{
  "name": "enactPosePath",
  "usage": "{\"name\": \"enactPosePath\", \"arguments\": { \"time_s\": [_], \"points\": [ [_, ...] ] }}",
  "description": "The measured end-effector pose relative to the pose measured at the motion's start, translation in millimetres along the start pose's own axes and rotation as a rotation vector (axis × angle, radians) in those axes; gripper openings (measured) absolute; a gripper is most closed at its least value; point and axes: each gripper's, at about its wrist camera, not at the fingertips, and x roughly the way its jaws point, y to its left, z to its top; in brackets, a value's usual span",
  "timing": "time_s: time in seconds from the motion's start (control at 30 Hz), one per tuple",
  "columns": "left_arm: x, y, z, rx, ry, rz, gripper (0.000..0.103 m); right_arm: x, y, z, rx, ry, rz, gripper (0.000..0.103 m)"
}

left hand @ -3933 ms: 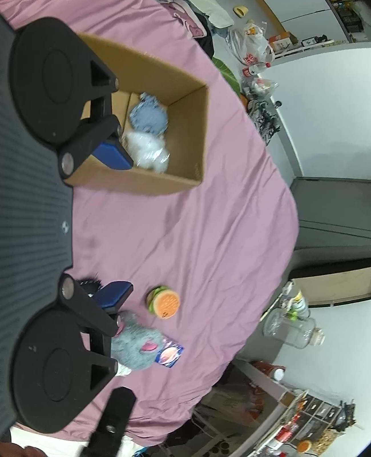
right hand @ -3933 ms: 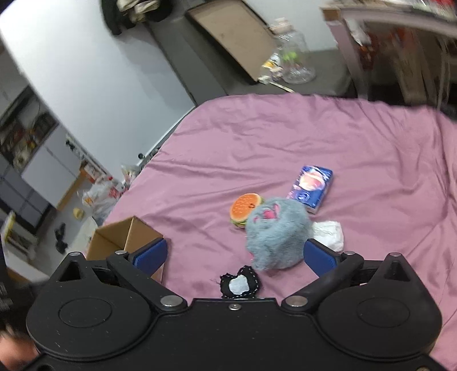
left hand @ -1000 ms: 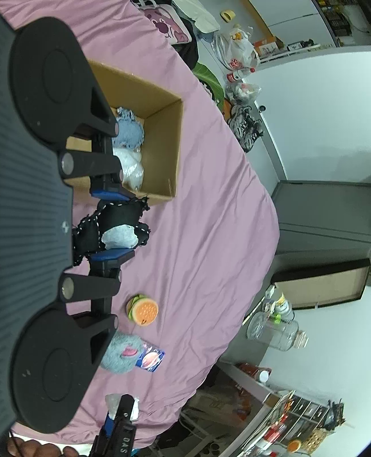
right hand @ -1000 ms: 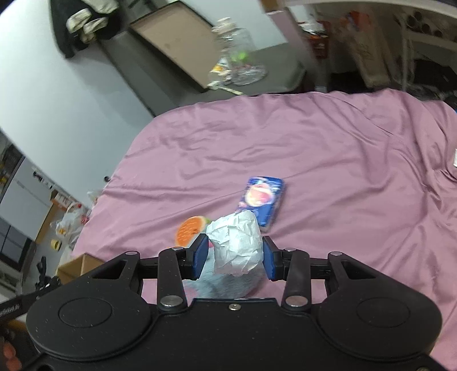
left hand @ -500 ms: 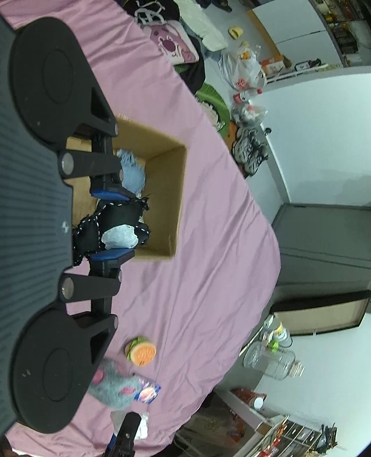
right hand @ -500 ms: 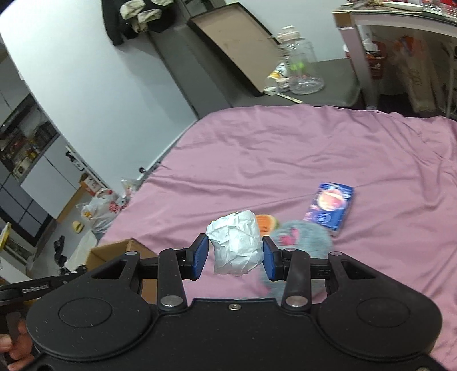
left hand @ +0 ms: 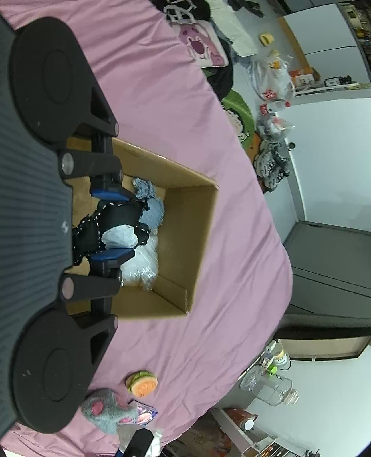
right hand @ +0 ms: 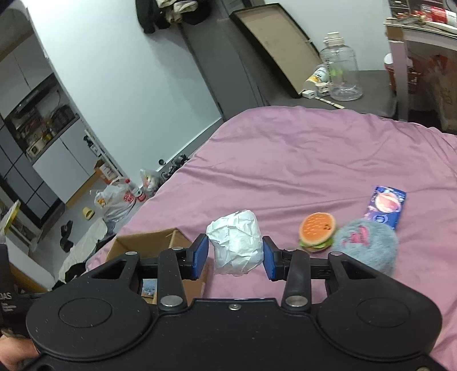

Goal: Organize soft objects
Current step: 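Carry both items over the cardboard box and release them inside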

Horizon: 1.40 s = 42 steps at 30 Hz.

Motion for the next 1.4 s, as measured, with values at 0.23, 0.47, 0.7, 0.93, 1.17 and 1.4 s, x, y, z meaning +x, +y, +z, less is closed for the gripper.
{"name": "enactPosePath", "arguments": {
  "time_s": [0.23,0.47,0.7,0.93,1.17,1.4],
  "points": [
    [11.5,16.9,-0.3,0.000,0.000,-0.006,0.033,12.9,32.0,-1.3,-0.045,0.002,-0.002,0.040],
    [27.2,27.7,-2.3,0.034,0.021,0.007,0.036,23.5,62.8,-5.2,-0.101,0.029,-0.020,0.040],
    [19.3,33.8,-0.3,0.024,0.014,-0.039,0.044,26.7,88.1,-12.5,-0.111,0.069,0.011,0.040],
    [3.1,48.7,8.4,-0.043,-0.010,-0.098,0.044,34.4,106.5,-15.1,-0.100,0.131,0.047,0.040],
    [0.0,56.5,12.6,-0.059,-0.048,-0.068,0.056,30.9,113.4,-3.9,-0.067,0.148,0.077,0.071],
    [2.6,58.7,15.5,-0.068,-0.047,-0.056,0.057,5.1,84.4,9.2,-0.111,0.130,0.000,0.079]
  ]
}}
